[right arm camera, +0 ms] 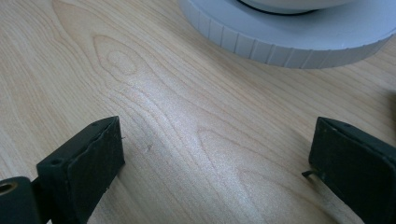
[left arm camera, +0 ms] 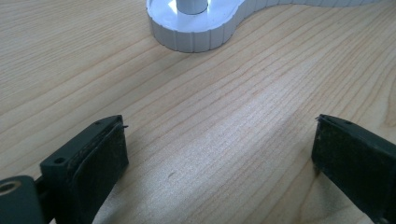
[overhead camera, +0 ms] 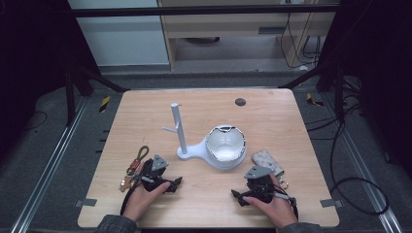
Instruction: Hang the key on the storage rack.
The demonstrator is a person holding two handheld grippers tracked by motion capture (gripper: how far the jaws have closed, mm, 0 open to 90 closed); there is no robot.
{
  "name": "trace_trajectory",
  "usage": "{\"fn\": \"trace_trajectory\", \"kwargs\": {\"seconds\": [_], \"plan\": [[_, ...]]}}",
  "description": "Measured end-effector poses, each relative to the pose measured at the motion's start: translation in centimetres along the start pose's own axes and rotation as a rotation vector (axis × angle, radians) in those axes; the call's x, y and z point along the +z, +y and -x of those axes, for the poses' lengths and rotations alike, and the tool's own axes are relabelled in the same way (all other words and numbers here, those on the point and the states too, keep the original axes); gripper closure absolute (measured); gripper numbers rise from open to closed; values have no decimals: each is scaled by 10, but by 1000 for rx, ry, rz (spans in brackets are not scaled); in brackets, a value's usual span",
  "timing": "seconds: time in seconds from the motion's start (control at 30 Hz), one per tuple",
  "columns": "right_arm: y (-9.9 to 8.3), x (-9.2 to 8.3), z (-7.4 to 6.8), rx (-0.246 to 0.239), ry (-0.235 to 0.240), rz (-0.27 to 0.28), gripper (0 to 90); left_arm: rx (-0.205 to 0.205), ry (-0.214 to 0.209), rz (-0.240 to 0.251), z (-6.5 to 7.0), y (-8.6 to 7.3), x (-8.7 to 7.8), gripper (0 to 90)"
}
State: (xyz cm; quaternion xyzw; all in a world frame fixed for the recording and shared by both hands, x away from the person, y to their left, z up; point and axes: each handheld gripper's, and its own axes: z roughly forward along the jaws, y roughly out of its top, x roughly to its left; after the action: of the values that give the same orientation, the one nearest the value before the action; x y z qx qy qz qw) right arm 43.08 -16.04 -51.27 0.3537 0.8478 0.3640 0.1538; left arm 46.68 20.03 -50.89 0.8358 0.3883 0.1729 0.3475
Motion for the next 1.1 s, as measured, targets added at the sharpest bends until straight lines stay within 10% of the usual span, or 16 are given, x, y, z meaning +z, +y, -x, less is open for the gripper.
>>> {"fn": "trace_trajectory", "kwargs": {"seconds": [0.57,1.1], "plan": [[-1,-1,0,-3,-4,2,34,21,40,25,-8,2,-30,80],[-1,-1,0,0,-5,2,34,-38,158,-146,-78,7,-61,132]]}}
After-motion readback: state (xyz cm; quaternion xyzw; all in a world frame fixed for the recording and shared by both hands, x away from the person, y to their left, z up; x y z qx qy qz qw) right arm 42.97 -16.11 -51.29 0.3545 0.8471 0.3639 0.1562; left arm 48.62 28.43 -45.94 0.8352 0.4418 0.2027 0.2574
